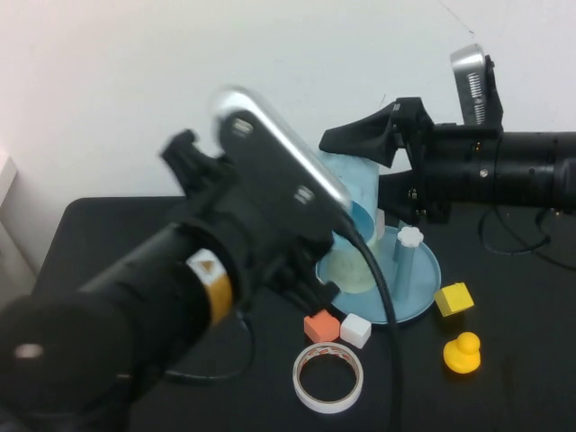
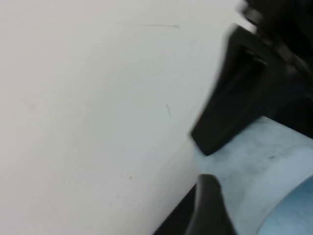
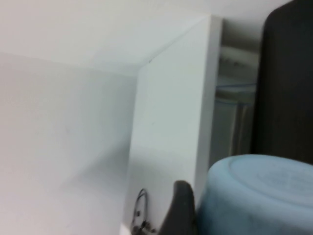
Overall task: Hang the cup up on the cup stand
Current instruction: Adjust the cup with two arms, then place the cup on the cup holder
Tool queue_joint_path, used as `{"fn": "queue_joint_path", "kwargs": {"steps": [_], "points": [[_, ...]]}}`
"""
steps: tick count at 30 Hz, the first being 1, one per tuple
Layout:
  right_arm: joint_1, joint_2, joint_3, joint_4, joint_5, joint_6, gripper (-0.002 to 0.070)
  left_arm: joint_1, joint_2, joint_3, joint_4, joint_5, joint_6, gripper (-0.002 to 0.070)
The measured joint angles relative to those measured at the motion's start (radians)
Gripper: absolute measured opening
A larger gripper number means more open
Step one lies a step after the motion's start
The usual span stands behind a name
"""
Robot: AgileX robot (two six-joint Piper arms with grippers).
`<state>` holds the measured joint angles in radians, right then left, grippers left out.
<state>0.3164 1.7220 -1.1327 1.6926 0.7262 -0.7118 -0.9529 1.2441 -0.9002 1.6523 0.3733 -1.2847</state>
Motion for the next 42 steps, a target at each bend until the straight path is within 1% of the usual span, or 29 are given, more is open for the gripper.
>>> {"fn": "queue_joint_path", "kwargs": {"steps": [1,3,4,5,6,7,8,10,11,13,14,17,19,22,27,33,37,40,42], "points": [[-0.001,0.000,0.000,0.000,-0.010,-0.007,0.0581,0.000,-0.016,0.000,-0.031,0.002,-0.001,0.0424],[-0.005,0.000,0.000,0.001,-0.015,-0.029,0.0581,0.000,-0.061,0.000,-0.114,0.010,-0.002,0.0427],[-0.007,0.000,0.000,0.001,-0.013,-0.040,0.0581,0.000,-0.086,0.000,-0.167,0.019,0.005,0.0412],[-0.012,0.000,0.000,0.001,-0.006,-0.053,0.0581,0.000,-0.114,0.000,-0.226,0.032,0.019,0.0382],[-0.018,0.000,0.000,0.002,0.000,-0.065,0.0581,0.000,-0.138,0.000,-0.280,0.047,0.036,0.0335],[-0.023,0.000,0.000,0.002,0.011,-0.075,0.0581,0.000,-0.170,0.000,-0.355,0.074,0.067,0.0270],[-0.027,0.000,0.000,0.002,0.025,-0.089,0.0581,0.000,-0.204,0.000,-0.434,0.111,0.111,0.0190],[-0.040,0.000,0.000,0.002,0.058,-0.121,0.0580,0.000,-0.267,0.000,-0.582,0.198,0.234,0.0089],[-0.044,0.000,0.000,0.002,0.073,-0.134,0.0580,0.000,-0.303,0.000,-0.663,0.251,0.311,0.0058],[-0.058,0.000,0.000,0.002,0.111,-0.179,0.0580,0.000,-0.376,0.015,-0.793,0.336,0.462,0.0027],[-0.062,0.000,0.000,0.002,0.123,-0.198,0.0580,0.000,-0.419,0.033,-0.862,0.350,0.546,0.0017],[-0.070,0.000,0.000,0.002,0.142,-0.261,0.0580,0.000,-0.558,0.115,-1.049,0.325,0.734,0.0006],[-0.070,0.000,0.000,0.002,0.145,-0.276,0.0580,0.000,-0.655,0.183,-1.116,0.299,0.798,0.0003],[-0.070,0.000,0.000,0.002,0.145,-0.287,0.0580,0.000,-0.791,0.296,-1.160,0.258,0.830,0.0000],[-0.070,0.000,0.000,0.002,0.131,-0.291,0.0580,0.000,-0.998,0.433,-1.158,0.192,0.838,0.0000],[-0.070,0.008,0.000,0.002,0.121,-0.291,0.0580,0.000,-1.171,0.508,-1.151,0.185,0.839,0.0000],[-0.070,0.033,0.000,0.002,0.121,-0.302,0.0580,0.000,-1.221,0.534,-1.151,0.189,0.839,0.0000],[-0.070,0.041,0.000,0.002,0.119,-0.392,0.0580,0.000,-1.232,0.553,-1.151,0.198,0.841,0.0000],[-0.070,0.041,0.000,0.002,0.119,-0.501,0.0580,0.000,-1.232,0.567,-1.151,0.202,0.843,0.0000]]}}
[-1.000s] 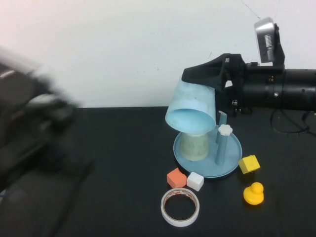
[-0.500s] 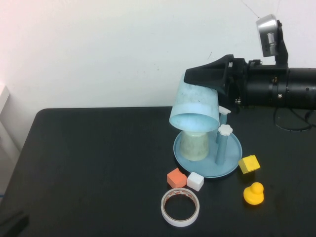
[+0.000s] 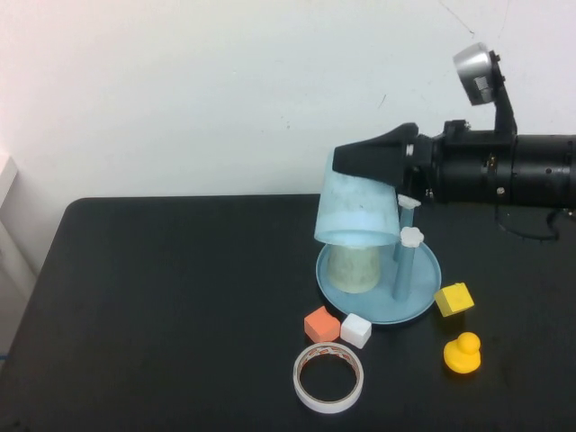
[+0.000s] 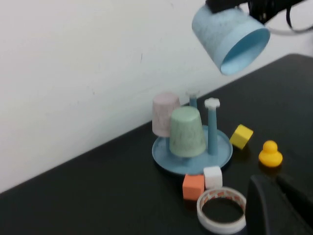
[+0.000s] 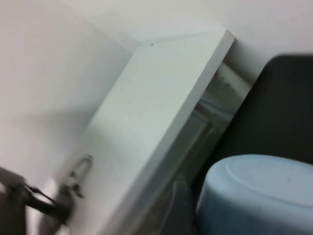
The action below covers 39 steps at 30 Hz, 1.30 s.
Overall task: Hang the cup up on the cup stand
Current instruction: Place the cup on the cup holder
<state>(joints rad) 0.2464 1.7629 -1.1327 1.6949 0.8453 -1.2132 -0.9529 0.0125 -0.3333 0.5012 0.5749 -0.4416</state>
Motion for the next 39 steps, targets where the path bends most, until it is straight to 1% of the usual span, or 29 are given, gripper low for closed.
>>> {"fn": "queue_joint_path", "kwargs": {"steps": [3,8,10,11,12,15,18,25,28,34,39], "points": [[0.000,0.000,0.000,0.000,0.003,-0.179,0.0580,0.000,0.000,0.007,0.000,0.023,0.000,0.0000],[0.000,0.000,0.000,0.000,0.036,-0.549,0.0580,0.000,0.000,0.011,0.000,0.050,0.000,0.0000],[0.000,0.000,0.000,0.000,0.040,-0.707,0.0580,0.000,0.000,0.011,0.000,0.050,0.000,0.0000],[0.000,0.000,0.000,0.000,0.040,-0.847,0.0580,0.000,0.000,0.011,0.000,0.050,0.000,0.0000],[0.000,0.000,0.000,0.000,0.040,-0.921,0.0580,0.000,0.000,0.011,0.000,0.050,0.000,0.0000],[0.000,0.000,0.000,0.000,0.034,-1.088,0.0580,0.000,0.000,0.011,0.000,0.050,0.000,0.0000],[0.000,0.000,0.000,0.000,-0.009,-1.140,0.0580,0.000,0.000,0.011,0.000,0.052,0.000,0.0000],[-0.001,0.000,0.000,0.000,-0.091,-1.126,0.0580,0.000,0.000,0.011,0.000,0.052,0.000,0.0000],[-0.015,0.000,0.000,0.000,-0.089,-1.116,0.0580,0.000,0.000,0.011,0.000,0.052,-0.002,0.0000],[-0.101,0.000,0.000,0.000,-0.041,-1.055,0.0580,0.000,0.000,0.011,0.000,0.052,0.000,0.0000],[-0.135,0.026,0.000,0.002,0.033,-1.097,0.0580,0.000,0.000,0.011,0.000,0.052,0.000,0.0000]]}}
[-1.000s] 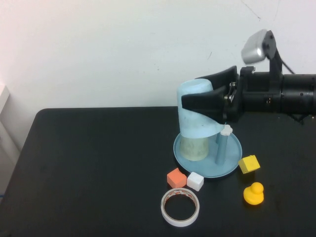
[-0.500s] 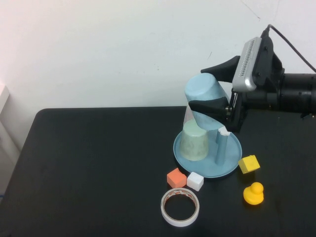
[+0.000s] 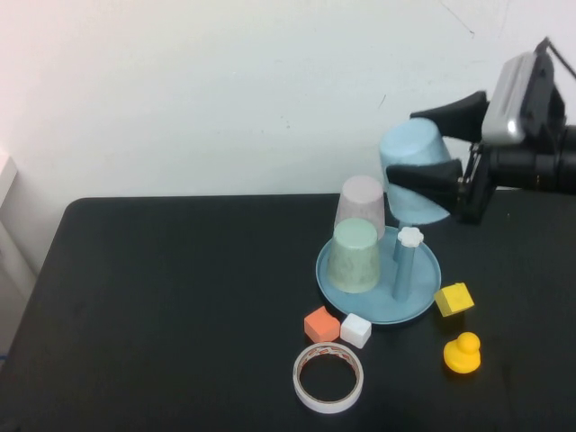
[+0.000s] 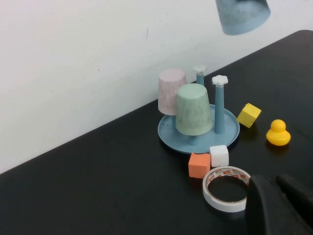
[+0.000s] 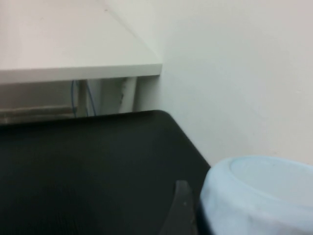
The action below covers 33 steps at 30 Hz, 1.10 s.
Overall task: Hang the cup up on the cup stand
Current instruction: Place the cup on the cup holder
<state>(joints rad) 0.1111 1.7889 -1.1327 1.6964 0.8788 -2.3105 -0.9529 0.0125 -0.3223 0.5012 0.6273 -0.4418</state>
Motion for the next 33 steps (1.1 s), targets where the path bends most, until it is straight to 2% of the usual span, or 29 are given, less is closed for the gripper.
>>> {"fn": "queue_joint_path", "kwargs": {"steps": [6,12,24,33], "points": [[-0.002,0.099,-0.031,-0.002,0.023,-0.130,0.0580,0.000,0.000,0.000,0.000,0.000,0.000,0.0000],[-0.002,0.234,-0.176,-0.004,0.016,-0.149,0.0580,0.000,0.000,0.000,0.000,0.000,0.000,0.0000],[-0.045,0.446,-0.425,-0.004,-0.021,0.038,0.0580,0.000,0.000,0.000,0.000,0.002,0.004,0.0000],[-0.085,0.539,-0.496,-0.001,-0.040,0.053,0.0580,0.000,-0.002,0.000,0.000,0.002,0.004,0.0000]]}}
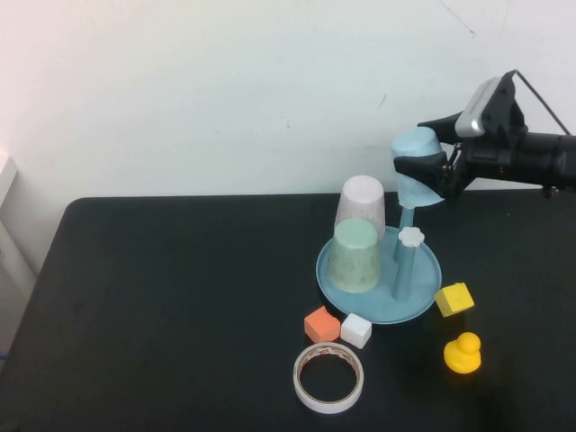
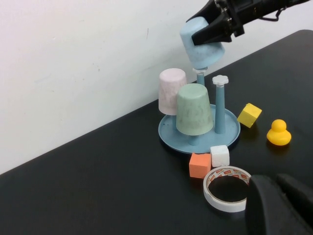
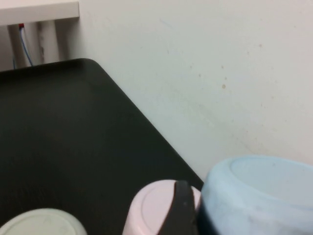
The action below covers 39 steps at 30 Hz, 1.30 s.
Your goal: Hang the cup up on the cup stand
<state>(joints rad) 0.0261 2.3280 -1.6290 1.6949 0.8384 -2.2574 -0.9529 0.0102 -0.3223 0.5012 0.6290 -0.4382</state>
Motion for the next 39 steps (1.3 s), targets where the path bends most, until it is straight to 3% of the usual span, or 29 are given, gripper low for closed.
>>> {"fn": "queue_joint_path", "kwargs": {"steps": [15,20,29,32,37,39], "points": [[0.000,0.073,-0.059,0.000,0.051,0.090,0.0580,0.000,0.000,0.000,0.000,0.000,0.000,0.0000],[0.000,0.075,-0.059,0.000,0.051,0.167,0.0672,0.000,-0.001,0.000,0.000,0.000,0.000,0.0000],[0.000,0.055,-0.055,0.000,0.096,0.194,0.0687,0.000,-0.001,0.000,0.000,0.000,0.000,0.0000],[0.000,-0.020,-0.005,0.000,0.113,0.220,0.0596,0.000,-0.001,0.000,0.000,0.000,0.000,0.0000],[-0.004,-0.281,0.199,0.000,0.115,0.230,0.0188,0.000,-0.001,0.000,0.000,0.000,0.000,0.0000],[-0.011,-0.404,0.312,0.001,0.100,0.230,0.0086,0.000,-0.001,0.000,0.000,0.000,0.000,0.0000]]}}
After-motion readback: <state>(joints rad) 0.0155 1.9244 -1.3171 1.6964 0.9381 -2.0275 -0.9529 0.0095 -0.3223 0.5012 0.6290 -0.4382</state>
